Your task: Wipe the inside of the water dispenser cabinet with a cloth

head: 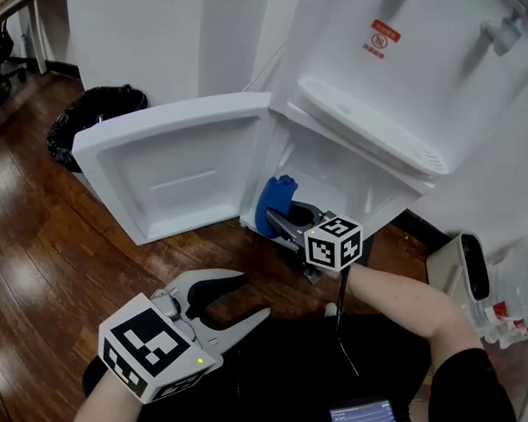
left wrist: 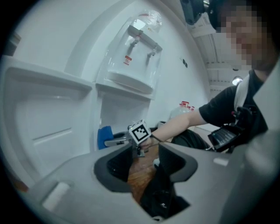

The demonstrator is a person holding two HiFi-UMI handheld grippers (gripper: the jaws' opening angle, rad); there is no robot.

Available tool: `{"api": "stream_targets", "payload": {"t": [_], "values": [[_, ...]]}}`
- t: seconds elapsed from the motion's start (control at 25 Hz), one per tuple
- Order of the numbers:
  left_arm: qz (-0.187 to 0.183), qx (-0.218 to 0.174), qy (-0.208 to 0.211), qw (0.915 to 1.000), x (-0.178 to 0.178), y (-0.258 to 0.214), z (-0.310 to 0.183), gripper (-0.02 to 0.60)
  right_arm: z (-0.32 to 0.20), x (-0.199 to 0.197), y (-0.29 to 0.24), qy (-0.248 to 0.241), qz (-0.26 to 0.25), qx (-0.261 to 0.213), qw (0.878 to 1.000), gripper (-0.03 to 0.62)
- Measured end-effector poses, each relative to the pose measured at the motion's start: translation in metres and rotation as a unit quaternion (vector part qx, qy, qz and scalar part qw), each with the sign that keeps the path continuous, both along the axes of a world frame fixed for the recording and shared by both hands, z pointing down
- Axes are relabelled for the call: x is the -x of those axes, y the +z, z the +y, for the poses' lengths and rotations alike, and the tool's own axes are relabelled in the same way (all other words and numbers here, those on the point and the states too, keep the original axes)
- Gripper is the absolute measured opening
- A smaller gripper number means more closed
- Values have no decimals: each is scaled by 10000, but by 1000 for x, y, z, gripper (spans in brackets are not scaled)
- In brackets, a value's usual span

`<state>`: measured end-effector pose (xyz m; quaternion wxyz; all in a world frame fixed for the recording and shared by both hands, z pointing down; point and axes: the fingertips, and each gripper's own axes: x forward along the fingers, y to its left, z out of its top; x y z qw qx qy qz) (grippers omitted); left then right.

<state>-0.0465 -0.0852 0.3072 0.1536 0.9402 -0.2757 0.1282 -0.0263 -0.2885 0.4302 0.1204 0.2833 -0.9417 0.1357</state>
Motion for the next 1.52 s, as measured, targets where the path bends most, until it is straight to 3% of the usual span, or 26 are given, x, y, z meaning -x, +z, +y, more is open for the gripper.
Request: {"api": "stream_targets", "payload": {"t": [0.08, 0.2, 0.36, 0.56, 0.76, 0.92, 1.04, 1.28, 1.52], "values": [[-5, -32, -15, 10000, 2, -1, 0, 190, 19, 5, -20, -320, -98, -25, 9994, 104], [87, -21, 5, 10000, 2, -8, 4, 190, 38, 13, -68, -660, -350, -480, 9961, 104], [85, -52, 12, 9999, 0, -8, 5, 190, 25, 15, -142, -539, -740, -1420, 9856, 104], [-84, -141, 24, 9999, 1, -2, 4, 190, 3, 18, -184, -353, -848, -1991, 9757, 104], [-9, -172, -7, 9999, 3, -9, 3, 190, -15, 17, -140, -151, -862, -1685, 9818, 103], [-46, -223, 169, 9996, -1, -16, 6, 190, -21, 12, -47, -68, -251, -1164, 9929, 103], [9, -362, 291, 9989, -6, -22, 7, 190, -26, 14, 6, 138, 136, -1033, 9945, 103], [30, -258, 258, 9993, -9, -17, 6, 190, -22, 17, 50, 583, 647, -925, 9919, 101], [-37, 58, 12, 10000, -1, -3, 2, 190, -1, -33, 67, 330, 1241, -566, 9901, 100]]}}
